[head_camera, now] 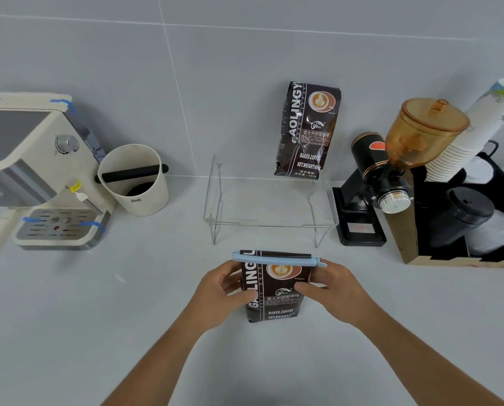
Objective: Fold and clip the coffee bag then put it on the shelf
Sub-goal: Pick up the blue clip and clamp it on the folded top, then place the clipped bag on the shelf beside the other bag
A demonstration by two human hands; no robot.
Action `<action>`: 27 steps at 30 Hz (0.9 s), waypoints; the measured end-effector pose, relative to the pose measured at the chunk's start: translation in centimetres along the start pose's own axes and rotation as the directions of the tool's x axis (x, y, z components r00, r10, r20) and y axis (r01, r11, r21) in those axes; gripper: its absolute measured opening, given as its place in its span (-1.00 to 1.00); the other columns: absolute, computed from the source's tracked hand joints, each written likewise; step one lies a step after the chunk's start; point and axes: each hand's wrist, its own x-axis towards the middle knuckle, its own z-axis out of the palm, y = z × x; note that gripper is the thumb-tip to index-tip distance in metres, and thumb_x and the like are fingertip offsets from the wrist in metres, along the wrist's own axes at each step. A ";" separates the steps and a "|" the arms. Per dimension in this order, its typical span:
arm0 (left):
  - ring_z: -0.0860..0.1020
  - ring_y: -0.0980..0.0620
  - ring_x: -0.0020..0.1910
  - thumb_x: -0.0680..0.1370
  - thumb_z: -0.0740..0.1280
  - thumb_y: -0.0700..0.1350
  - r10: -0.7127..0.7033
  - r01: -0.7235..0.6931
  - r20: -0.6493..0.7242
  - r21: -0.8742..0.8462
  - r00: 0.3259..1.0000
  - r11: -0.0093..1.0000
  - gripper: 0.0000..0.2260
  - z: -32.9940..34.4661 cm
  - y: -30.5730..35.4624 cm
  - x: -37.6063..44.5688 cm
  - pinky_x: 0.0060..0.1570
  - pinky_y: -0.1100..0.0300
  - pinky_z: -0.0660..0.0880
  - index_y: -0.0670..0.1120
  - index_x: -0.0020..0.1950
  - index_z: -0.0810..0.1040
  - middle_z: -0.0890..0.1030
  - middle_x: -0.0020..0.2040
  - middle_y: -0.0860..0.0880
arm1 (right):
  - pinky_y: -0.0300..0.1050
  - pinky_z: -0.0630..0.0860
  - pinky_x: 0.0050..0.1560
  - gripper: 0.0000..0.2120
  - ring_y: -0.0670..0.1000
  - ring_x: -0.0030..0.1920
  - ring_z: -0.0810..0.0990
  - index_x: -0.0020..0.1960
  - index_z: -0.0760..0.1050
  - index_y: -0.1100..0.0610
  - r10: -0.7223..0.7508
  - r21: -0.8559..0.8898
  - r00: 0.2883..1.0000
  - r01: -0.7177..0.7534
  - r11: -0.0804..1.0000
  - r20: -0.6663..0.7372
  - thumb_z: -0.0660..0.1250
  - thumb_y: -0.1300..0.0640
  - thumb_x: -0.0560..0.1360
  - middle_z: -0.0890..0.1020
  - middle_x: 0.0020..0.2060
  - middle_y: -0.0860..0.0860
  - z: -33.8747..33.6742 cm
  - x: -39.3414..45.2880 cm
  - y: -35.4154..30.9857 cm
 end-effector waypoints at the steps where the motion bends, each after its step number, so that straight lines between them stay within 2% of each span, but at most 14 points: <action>1: 0.62 0.05 0.16 0.35 0.50 -0.35 -0.007 0.007 -0.010 -0.004 1.000 1.000 -0.47 0.2 -0.5 -0.3 0.18 0.20 0.53 0.04 0.23 0.52 0.67 0.15 0.10 | -0.04 0.63 0.07 -0.61 -0.14 0.05 0.66 0.13 0.55 -0.15 0.011 0.008 1.000 -0.011 1.000 -0.004 0.46 0.23 0.42 0.73 0.00 -0.12 0.3 -0.3 0.5; 5: 0.61 0.03 0.18 0.34 0.51 -0.32 -0.043 0.042 -0.040 -0.009 0.998 0.999 -0.45 0.6 -2.0 -0.7 0.12 0.17 0.57 -0.03 0.29 0.50 0.66 0.16 0.03 | -0.04 0.58 0.17 -0.66 -0.16 0.06 0.66 0.13 0.61 -0.02 0.032 0.011 0.999 -0.031 0.999 -0.039 0.49 0.24 0.39 0.72 0.01 -0.12 1.2 -0.2 2.0; 10: 0.62 0.08 0.14 0.39 0.47 -0.33 -0.052 0.052 -0.095 -0.001 0.994 0.999 -0.53 1.2 -2.2 -0.9 0.16 0.03 0.58 -0.04 0.26 0.54 0.69 0.12 0.06 | -0.04 0.60 0.13 -0.73 -0.13 0.06 0.66 0.06 0.65 0.03 0.038 0.044 0.997 -0.035 0.998 -0.072 0.46 0.30 0.42 0.73 -0.02 -0.14 1.8 -0.2 2.9; 14: 0.64 0.10 0.10 0.38 0.46 -0.36 -0.063 0.062 -0.110 -0.011 0.992 0.998 -0.54 1.2 -2.0 -1.0 0.15 0.09 0.57 0.02 0.20 0.56 0.70 0.08 0.10 | -0.07 0.63 0.09 -0.74 -0.07 0.09 0.66 0.02 0.65 0.01 0.035 0.076 0.998 -0.031 0.997 -0.055 0.44 0.31 0.43 0.73 -0.02 -0.11 1.8 -0.1 2.6; 17: 0.65 0.09 0.09 0.38 0.47 -0.36 -0.055 0.052 -0.109 -0.024 0.993 0.998 -0.54 1.2 -1.6 -1.2 0.12 0.17 0.58 -0.01 0.21 0.57 0.71 0.06 0.12 | -0.03 0.63 0.10 -0.74 -0.08 0.08 0.66 0.00 0.65 -0.02 0.035 0.083 0.998 -0.031 0.996 -0.046 0.44 0.31 0.44 0.73 -0.02 -0.09 1.8 -0.2 2.2; 20: 0.66 0.05 0.08 0.37 0.48 -0.36 -0.050 0.046 -0.124 -0.039 0.991 0.998 -0.54 0.9 -1.1 -1.4 0.11 0.15 0.58 -0.02 0.20 0.57 0.71 0.06 0.10 | -0.02 0.63 0.09 -0.76 -0.06 0.10 0.65 0.04 0.65 0.03 0.006 0.061 0.999 -0.004 0.998 -0.046 0.44 0.29 0.44 0.73 -0.01 -0.07 1.7 -0.1 1.8; 22: 0.66 0.03 0.07 0.34 0.50 -0.32 -0.036 0.029 -0.139 -0.048 0.990 0.998 -0.54 0.7 -0.4 -1.6 0.11 0.10 0.57 0.02 0.17 0.58 0.71 0.06 0.08 | -0.09 0.64 0.05 -0.75 -0.07 0.10 0.65 0.08 0.64 0.05 -0.011 0.068 0.999 0.014 0.998 -0.050 0.44 0.29 0.44 0.73 -0.02 -0.08 1.5 -0.2 1.0; 24: 0.67 0.02 0.06 0.34 0.51 -0.34 -0.020 0.010 -0.164 -0.061 0.986 0.998 -0.53 0.3 0.5 -1.5 0.10 0.09 0.58 0.03 0.15 0.57 0.72 0.05 0.07 | -0.20 0.63 -0.01 -0.74 -0.10 0.09 0.65 0.06 0.64 -0.01 -0.032 0.068 0.998 0.037 0.997 -0.062 0.43 0.28 0.45 0.73 -0.04 -0.13 1.3 -0.2 -0.2; 27: 0.67 0.04 0.03 0.35 0.49 -0.39 0.019 -0.036 -0.190 -0.084 0.982 0.996 -0.54 -0.1 2.5 -1.7 0.02 0.17 0.61 0.04 0.11 0.56 0.72 0.01 0.11 | -0.17 0.61 0.00 -0.74 -0.16 0.09 0.63 0.06 0.63 -0.06 -0.079 0.020 0.992 0.081 0.997 -0.094 0.45 0.22 0.45 0.73 -0.05 -0.16 0.8 -0.4 -2.2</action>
